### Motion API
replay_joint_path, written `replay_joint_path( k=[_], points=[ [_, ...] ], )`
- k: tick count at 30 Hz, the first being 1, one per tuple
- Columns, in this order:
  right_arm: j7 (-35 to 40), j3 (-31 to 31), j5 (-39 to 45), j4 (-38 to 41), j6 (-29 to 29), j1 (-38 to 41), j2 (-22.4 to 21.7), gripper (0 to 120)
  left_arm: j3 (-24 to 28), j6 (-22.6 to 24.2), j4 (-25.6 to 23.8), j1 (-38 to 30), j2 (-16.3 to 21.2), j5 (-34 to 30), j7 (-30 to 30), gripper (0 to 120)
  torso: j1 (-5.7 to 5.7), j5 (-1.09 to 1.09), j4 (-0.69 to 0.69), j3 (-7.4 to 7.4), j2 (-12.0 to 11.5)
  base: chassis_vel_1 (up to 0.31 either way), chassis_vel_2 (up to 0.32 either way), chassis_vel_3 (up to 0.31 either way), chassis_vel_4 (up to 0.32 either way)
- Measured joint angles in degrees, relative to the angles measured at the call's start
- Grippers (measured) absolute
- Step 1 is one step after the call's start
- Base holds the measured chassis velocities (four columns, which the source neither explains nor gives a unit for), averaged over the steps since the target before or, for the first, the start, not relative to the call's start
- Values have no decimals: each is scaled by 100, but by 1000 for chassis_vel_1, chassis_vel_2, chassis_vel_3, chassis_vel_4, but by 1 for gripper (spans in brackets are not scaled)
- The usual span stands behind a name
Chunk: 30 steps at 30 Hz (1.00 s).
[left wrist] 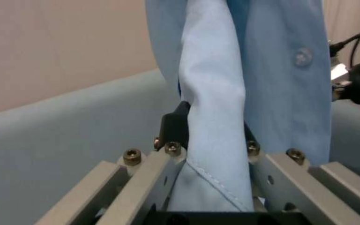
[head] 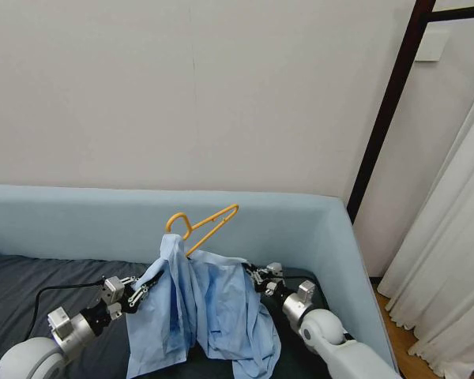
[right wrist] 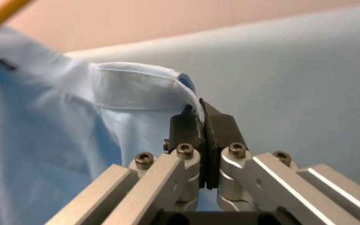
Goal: Pick up the clothes from the sofa and hang them on the clothes hanger.
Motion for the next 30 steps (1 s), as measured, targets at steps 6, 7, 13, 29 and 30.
replay_joint_path(
  k=[6,7,13,29,30],
  points=[
    [1149,94,274,431,-582,550,-476,0,107,-226,-256,-72,-215,-77,472,7,0,0,0,0,0,0,0,0,0],
    [1149,94,274,431,-582,550,-476,0,107,-226,-256,-72,-215,-77,472,7,0,0,0,0,0,0,0,0,0],
    [1292,115,420,572,-665,828,-718,0,173,-267,-96,-95,-319,312,648,7,0,-1,1,0,0,0,0,0,0],
    [588,371,124,1311,-170,951,-1226,0,107,-117,-16,-66,-397,763,316,7,0,-1,0,0,0,0,0,0,0],
    [500,404,45,1364,-116,936,-1265,0,95,-99,-16,-68,-393,775,309,7,0,-1,0,0,0,0,0,0,0]
  ],
)
